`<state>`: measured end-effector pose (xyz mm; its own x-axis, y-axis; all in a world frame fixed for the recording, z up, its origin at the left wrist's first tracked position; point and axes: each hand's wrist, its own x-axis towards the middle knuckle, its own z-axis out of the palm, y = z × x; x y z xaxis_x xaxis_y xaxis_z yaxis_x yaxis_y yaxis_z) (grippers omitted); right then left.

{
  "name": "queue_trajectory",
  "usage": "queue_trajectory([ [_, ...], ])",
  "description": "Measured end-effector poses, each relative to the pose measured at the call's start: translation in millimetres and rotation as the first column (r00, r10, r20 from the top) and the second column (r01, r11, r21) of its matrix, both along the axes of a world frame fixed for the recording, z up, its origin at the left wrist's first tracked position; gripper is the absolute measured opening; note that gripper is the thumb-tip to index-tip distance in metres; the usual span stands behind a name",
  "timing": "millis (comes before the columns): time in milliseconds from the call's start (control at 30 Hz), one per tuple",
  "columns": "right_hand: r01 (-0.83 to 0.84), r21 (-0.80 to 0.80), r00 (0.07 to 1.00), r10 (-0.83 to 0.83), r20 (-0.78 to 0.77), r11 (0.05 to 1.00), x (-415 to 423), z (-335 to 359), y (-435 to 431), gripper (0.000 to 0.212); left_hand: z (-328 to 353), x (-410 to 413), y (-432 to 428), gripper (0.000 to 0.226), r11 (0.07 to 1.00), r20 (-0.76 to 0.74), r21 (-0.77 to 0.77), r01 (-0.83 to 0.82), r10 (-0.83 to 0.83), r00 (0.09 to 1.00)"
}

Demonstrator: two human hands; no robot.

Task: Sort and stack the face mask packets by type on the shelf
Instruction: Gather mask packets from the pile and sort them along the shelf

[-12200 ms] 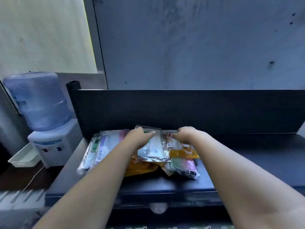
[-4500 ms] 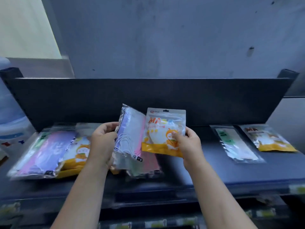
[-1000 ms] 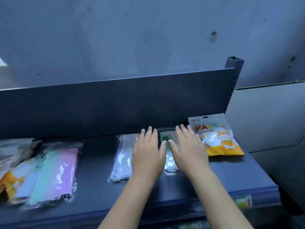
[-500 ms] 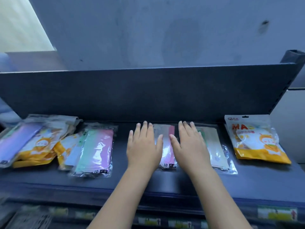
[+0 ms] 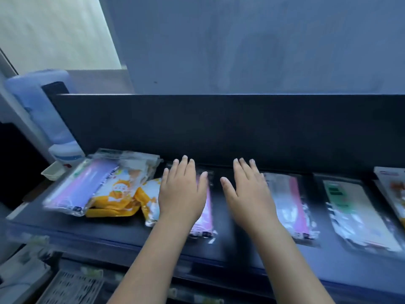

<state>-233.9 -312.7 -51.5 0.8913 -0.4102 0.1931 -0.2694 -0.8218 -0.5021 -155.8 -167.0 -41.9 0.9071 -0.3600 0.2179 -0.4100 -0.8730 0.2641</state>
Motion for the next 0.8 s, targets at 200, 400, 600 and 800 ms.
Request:
queue_trajectory([
  [200, -0.020, 0.000, 0.999, 0.020, -0.039, 1.000, 72, -10, 118, 0.071, -7, 79, 120, 0.061, 1.000, 0.003, -0.019, 0.005, -0.005, 1.000],
  [400, -0.016, 0.075, 0.999, 0.020, -0.049, 0.997, 141, -7, 227, 0.070, -16, 152, 232, 0.063, 1.000, -0.020, -0.019, 0.004, -0.005, 1.000],
  [600, 0.122, -0.006, 0.968, -0.120, -0.220, 0.993, 171, -17, 290, 0.073, -26, 183, 291, 0.063, 1.000, -0.131, -0.026, -0.005, 0.001, 0.991],
  [800, 0.203, 0.025, 0.970, -0.197, -0.145, 0.979, 179, -16, 310, 0.076, -42, 198, 303, 0.069, 0.992, -0.251, -0.127, -0.006, -0.026, 0.968],
])
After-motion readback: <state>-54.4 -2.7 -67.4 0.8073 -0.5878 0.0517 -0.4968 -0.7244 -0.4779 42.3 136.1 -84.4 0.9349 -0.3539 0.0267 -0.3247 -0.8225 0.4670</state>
